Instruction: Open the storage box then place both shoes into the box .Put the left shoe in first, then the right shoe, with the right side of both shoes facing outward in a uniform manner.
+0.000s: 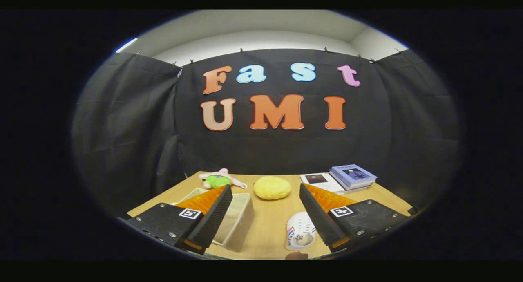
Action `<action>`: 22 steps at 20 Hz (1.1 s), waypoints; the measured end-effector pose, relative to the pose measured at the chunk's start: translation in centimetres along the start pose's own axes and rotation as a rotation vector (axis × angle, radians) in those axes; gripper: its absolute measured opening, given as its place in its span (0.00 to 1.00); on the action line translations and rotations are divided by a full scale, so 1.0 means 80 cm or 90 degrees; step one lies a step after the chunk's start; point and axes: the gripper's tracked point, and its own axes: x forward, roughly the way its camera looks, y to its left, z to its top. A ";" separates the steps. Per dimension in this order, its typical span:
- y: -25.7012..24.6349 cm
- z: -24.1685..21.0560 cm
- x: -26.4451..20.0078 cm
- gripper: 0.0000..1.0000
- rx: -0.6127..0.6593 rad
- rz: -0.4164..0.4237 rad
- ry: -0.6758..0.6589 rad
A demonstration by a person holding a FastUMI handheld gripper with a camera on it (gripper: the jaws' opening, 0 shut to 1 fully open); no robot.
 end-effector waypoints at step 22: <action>-0.126 -0.279 0.064 0.90 0.065 -0.079 0.192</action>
